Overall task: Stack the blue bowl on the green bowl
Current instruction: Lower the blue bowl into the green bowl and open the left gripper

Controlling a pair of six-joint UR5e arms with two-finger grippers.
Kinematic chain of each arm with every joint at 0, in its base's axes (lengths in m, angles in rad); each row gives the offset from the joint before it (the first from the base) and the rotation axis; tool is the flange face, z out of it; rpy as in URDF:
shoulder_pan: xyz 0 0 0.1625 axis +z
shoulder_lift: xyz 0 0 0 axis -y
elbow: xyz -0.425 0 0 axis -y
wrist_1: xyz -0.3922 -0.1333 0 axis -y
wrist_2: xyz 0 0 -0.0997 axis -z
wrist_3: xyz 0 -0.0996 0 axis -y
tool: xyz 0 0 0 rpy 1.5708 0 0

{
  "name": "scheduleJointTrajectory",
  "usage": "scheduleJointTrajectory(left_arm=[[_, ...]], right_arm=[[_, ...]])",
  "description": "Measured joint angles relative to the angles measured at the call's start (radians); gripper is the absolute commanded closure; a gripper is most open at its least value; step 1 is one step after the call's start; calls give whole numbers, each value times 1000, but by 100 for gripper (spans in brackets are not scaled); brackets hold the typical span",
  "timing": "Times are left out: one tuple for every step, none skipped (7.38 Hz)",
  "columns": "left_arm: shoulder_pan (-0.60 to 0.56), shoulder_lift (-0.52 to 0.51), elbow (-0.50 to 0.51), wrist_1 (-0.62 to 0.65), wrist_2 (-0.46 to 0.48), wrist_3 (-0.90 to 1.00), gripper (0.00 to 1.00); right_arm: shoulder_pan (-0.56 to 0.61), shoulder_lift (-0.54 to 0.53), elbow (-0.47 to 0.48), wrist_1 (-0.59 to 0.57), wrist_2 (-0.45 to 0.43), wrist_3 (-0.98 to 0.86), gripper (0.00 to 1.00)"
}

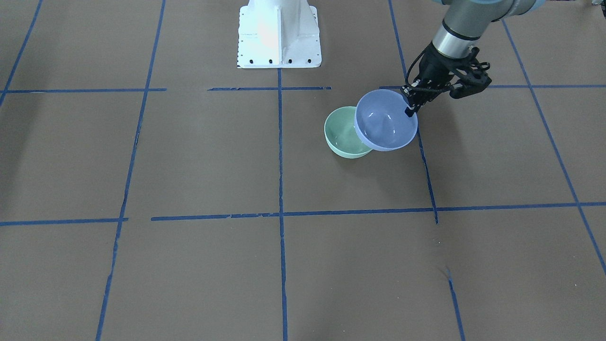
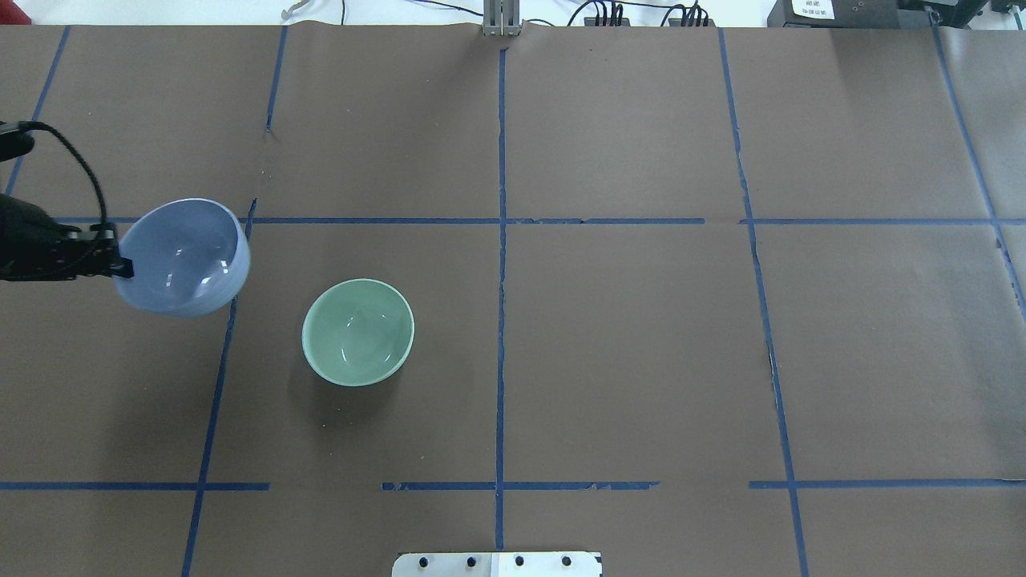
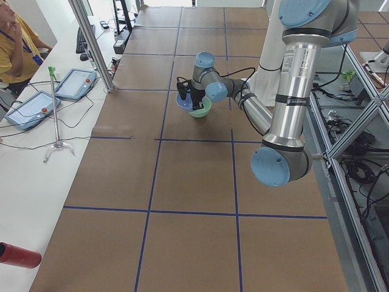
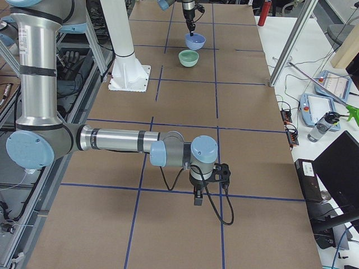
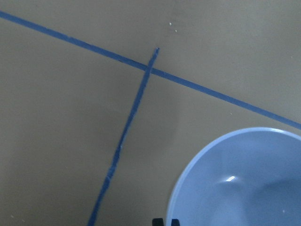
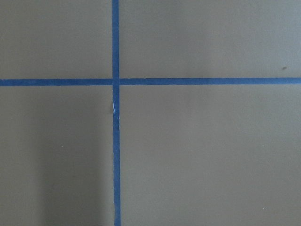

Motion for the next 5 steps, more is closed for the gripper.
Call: scheduleJointTrajectory(left_arm=[[42,-11,12,3,34,-57,100],[72,-15,21,2,56,-93,100],[93,-19,30,1,66,-115,100],[103,-36,49,0,70,-124,100],[107,-63,80,-1,70,-127,100]], right_arm=[[0,0,0,0,0,0,0],[0,0,0,0,1,0,0],[0,0,0,0,1,0,0],[0,0,0,0,1,0,0],[0,0,0,0,1,0,0]])
